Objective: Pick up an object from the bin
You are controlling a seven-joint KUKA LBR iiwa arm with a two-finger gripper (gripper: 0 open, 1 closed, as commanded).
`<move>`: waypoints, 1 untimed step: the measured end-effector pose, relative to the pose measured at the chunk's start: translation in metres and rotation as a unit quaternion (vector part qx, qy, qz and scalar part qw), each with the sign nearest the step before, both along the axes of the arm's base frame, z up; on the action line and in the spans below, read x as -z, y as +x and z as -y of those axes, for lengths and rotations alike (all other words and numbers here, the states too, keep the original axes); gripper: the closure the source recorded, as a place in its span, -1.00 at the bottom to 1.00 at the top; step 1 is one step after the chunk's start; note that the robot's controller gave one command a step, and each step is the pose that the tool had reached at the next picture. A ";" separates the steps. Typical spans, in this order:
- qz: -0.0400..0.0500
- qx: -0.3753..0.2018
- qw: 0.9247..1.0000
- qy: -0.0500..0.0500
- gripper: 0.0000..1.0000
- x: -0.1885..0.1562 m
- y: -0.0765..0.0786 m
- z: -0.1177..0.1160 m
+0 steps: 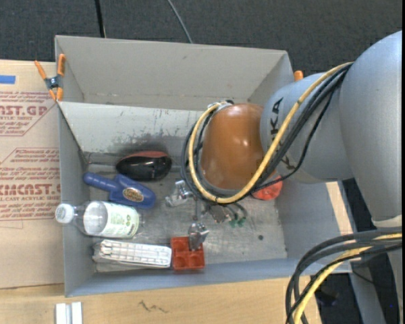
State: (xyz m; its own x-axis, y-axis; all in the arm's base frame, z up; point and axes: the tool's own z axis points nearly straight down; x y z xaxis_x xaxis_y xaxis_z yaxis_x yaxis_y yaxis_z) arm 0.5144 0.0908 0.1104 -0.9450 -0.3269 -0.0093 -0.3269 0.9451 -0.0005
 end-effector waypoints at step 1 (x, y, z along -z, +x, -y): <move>0.018 -0.307 0.951 -0.002 1.00 0.022 -0.013 0.038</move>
Offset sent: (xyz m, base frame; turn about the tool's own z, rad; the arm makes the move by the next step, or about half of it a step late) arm 0.0000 0.0000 0.0000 0.0000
